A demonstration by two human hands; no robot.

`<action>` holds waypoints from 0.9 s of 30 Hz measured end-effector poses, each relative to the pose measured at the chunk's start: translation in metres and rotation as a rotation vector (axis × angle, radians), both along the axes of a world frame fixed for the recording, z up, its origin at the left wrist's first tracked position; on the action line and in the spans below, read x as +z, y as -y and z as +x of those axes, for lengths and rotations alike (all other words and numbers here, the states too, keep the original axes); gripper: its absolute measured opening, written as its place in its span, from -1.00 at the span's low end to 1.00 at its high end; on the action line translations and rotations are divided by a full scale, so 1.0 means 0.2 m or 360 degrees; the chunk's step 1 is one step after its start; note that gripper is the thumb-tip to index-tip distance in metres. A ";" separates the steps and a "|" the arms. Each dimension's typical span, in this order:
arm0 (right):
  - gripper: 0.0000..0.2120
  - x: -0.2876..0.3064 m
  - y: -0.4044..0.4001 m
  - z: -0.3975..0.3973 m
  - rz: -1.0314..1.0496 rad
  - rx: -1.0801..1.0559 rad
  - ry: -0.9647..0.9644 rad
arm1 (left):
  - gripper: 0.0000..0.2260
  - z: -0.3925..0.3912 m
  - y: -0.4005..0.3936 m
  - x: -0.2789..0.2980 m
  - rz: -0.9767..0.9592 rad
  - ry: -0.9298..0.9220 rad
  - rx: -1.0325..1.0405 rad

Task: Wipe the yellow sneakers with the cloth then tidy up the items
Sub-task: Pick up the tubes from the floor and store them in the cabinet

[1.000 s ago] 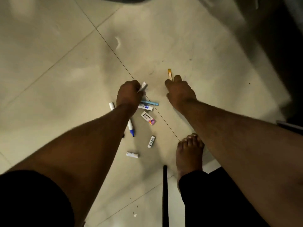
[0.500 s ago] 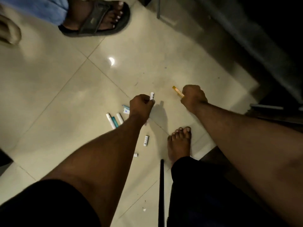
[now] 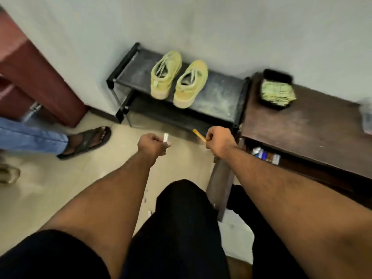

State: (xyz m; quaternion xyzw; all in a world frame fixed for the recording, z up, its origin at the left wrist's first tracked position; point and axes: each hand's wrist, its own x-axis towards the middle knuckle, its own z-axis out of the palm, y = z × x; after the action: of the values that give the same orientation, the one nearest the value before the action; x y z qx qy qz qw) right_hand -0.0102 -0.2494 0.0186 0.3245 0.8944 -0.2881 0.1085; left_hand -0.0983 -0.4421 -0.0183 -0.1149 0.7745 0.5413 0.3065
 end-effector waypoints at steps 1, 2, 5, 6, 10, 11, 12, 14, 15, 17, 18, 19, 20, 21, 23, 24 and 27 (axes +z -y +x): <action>-0.81 0.10 -0.05 0.10 0.0007 -0.0035 -0.0060 | -0.78 0.03 -0.07 0.13 0.0076 -0.0037 -0.0056; -0.80 0.19 -0.09 0.18 0.0000 -0.0078 -0.0097 | -0.78 0.06 -0.15 0.23 0.0150 -0.0074 -0.0098; -0.75 0.42 -0.23 0.52 -0.0170 -0.0337 -0.0256 | -0.78 0.29 -0.39 0.54 0.0339 -0.0117 -0.0206; -0.74 0.48 -0.27 0.63 -0.0242 -0.0429 -0.0310 | -0.79 0.39 -0.47 0.61 0.0374 -0.0108 -0.0240; -0.89 0.61 -0.50 1.05 -0.0301 -0.0666 -0.0311 | -0.81 0.81 -0.79 0.67 0.0329 -0.0007 -0.0447; -0.91 0.61 -0.56 1.14 -0.0282 -0.0706 -0.0308 | -0.83 0.91 -0.87 0.65 0.0284 -0.0002 -0.0504; -0.91 0.60 -0.62 1.23 -0.0279 -0.0741 -0.0287 | -0.85 0.99 -0.93 0.61 0.0229 -0.0012 -0.0564; -0.92 0.51 -0.75 1.42 -0.0317 -0.0841 -0.0238 | -0.87 1.15 -1.07 0.51 0.0126 -0.0033 -0.0653; -0.92 0.43 -0.81 1.50 -0.0351 -0.0904 -0.0208 | -0.86 1.22 -1.13 0.44 0.0081 -0.0017 -0.0676; -0.92 0.26 -0.89 1.63 -0.0415 -0.1012 -0.0150 | -0.87 1.32 -1.23 0.29 0.0019 0.0037 -0.0684; -0.91 0.15 -0.94 1.67 -0.0473 -0.1084 -0.0159 | -0.87 1.36 -1.30 0.21 0.0021 0.0083 -0.0676; -0.88 0.04 -0.97 1.68 -0.0553 -0.1174 -0.0224 | -0.86 1.37 -1.35 0.12 0.0043 0.0151 -0.0653; -0.84 -0.07 -1.02 1.69 -0.0652 -0.1282 -0.0296 | -0.87 1.39 -1.41 0.02 0.0093 0.0265 -0.0606; -0.81 -0.17 -1.05 1.69 -0.0768 -0.1403 -0.0381 | -0.90 1.41 -1.47 -0.06 0.0143 0.0384 -0.0539; -0.81 -0.34 -1.09 1.67 -0.1011 -0.1622 -0.0513 | -0.89 1.41 -1.56 -0.21 0.0149 0.0533 -0.0413; -0.82 -0.42 -1.11 1.65 -0.1115 -0.1707 -0.0560 | -0.87 1.40 -1.60 -0.28 0.0121 0.0572 -0.0360; -0.81 -0.64 -1.16 1.58 -0.1364 -0.1953 -0.0684 | -0.83 1.37 -1.74 -0.48 0.0089 0.0662 -0.0235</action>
State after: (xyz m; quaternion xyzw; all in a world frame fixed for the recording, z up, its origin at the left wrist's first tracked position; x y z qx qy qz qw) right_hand 0.3050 -0.0181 -0.1094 0.6281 0.3669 -0.6737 -0.1302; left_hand 0.1759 -0.0937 -0.1138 -0.1586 0.6856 0.5033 0.5015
